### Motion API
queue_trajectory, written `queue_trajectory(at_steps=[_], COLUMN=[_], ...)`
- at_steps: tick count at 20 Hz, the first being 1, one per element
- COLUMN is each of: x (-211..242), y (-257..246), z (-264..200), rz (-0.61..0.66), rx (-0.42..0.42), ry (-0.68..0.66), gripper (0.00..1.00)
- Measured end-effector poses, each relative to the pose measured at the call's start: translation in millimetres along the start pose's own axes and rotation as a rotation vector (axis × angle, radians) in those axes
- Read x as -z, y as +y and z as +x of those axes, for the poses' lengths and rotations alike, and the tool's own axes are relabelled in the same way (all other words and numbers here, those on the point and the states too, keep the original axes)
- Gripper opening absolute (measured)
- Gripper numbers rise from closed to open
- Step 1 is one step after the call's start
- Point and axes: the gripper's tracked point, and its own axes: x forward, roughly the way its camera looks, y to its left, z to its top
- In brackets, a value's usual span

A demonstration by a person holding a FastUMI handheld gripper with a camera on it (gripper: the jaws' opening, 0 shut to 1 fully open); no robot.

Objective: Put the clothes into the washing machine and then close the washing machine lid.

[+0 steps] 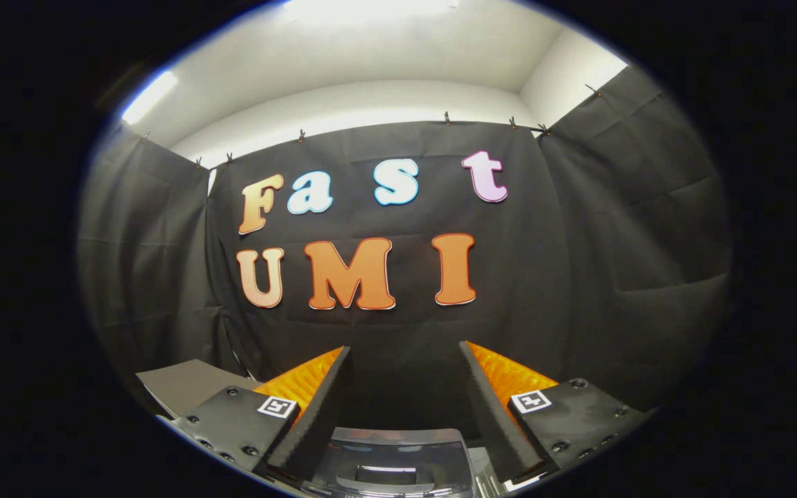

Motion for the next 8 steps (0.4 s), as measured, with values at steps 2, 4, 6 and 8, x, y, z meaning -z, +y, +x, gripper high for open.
queue_trajectory(at_steps=[2, 4, 6, 8], x=[0.0, 4.3, 5.9, 7.6], y=[0.4, -2.6, -2.9, -2.1], z=[-1.4, -8.8, -8.2, -6.8], rz=[0.005, 0.009, 0.014, 0.021], rx=[0.003, 0.006, 0.008, 0.008], ry=[0.000, 0.002, 0.002, 0.002], gripper=[0.97, 0.97, 0.97, 0.97])
